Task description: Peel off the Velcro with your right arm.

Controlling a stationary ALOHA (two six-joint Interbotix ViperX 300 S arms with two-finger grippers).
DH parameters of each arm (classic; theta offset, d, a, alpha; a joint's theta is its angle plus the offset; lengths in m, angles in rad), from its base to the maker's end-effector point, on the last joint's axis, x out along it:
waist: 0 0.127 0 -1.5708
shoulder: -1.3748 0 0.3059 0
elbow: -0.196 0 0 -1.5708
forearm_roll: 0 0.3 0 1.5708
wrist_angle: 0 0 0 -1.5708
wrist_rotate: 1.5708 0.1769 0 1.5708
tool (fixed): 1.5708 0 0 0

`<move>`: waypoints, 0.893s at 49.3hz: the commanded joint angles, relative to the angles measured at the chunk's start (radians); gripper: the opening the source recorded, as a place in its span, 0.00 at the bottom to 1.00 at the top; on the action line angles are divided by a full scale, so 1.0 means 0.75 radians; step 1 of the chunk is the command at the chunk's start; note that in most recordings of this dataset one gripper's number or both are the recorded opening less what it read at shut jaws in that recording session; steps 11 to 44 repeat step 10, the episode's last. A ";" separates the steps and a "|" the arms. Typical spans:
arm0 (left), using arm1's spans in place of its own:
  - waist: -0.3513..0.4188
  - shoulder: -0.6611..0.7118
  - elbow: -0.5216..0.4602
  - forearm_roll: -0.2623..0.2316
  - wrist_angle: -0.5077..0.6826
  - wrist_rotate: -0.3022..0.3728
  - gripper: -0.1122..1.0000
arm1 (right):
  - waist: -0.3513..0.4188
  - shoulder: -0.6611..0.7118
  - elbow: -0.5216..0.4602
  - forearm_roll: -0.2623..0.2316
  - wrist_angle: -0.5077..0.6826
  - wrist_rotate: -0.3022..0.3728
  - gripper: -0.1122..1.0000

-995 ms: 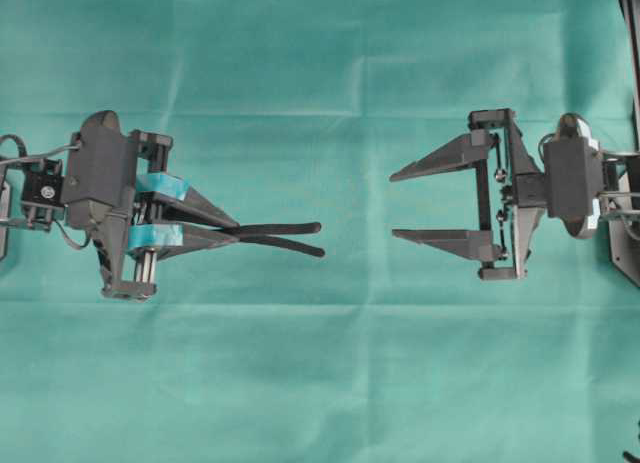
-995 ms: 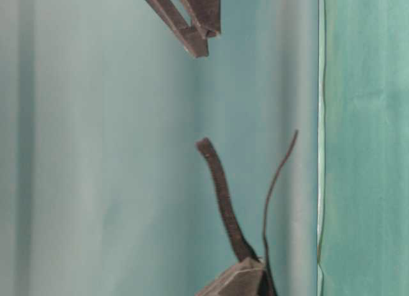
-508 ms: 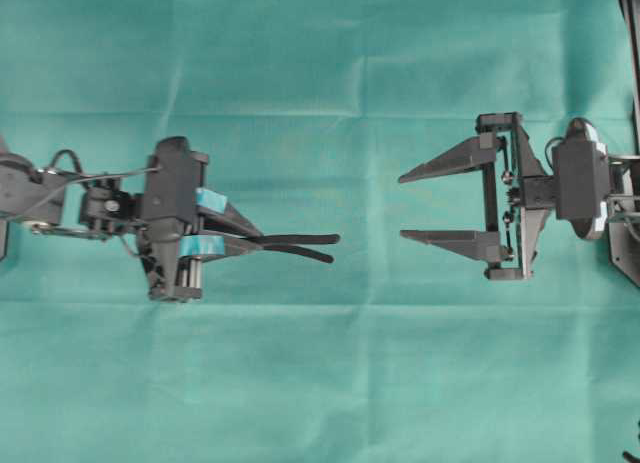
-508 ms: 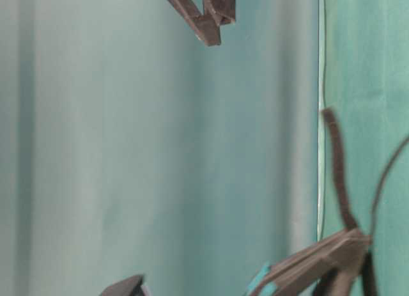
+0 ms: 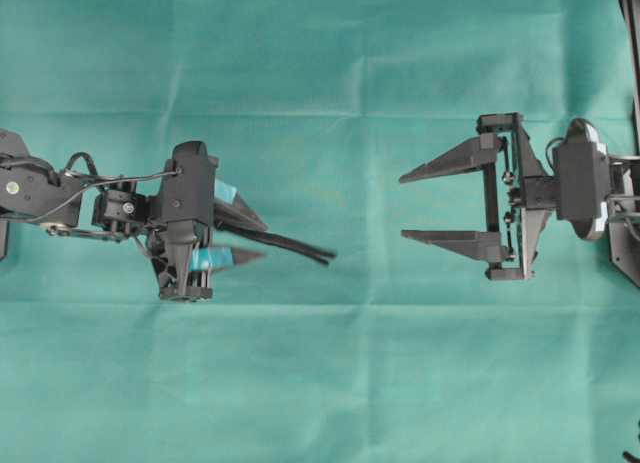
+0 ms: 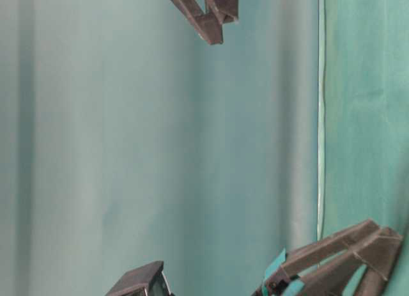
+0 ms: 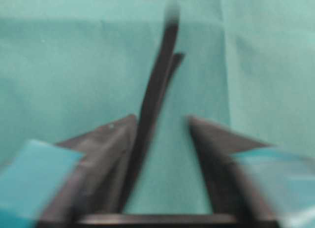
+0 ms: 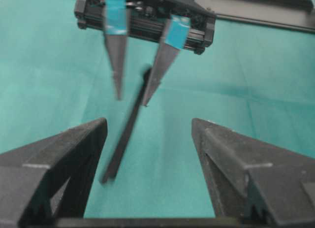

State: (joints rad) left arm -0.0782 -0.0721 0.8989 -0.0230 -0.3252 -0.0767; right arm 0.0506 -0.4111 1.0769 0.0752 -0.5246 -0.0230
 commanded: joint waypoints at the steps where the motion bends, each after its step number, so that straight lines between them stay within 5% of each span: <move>1: 0.002 -0.029 -0.020 0.002 -0.002 0.002 0.71 | -0.002 -0.014 -0.010 0.000 -0.016 0.002 0.42; 5: 0.002 -0.037 -0.020 0.000 -0.002 0.002 0.83 | -0.002 -0.014 -0.008 0.000 -0.014 0.002 0.42; 44: 0.000 -0.053 -0.018 0.002 0.000 0.002 0.80 | -0.002 -0.014 -0.008 0.000 -0.016 0.002 0.42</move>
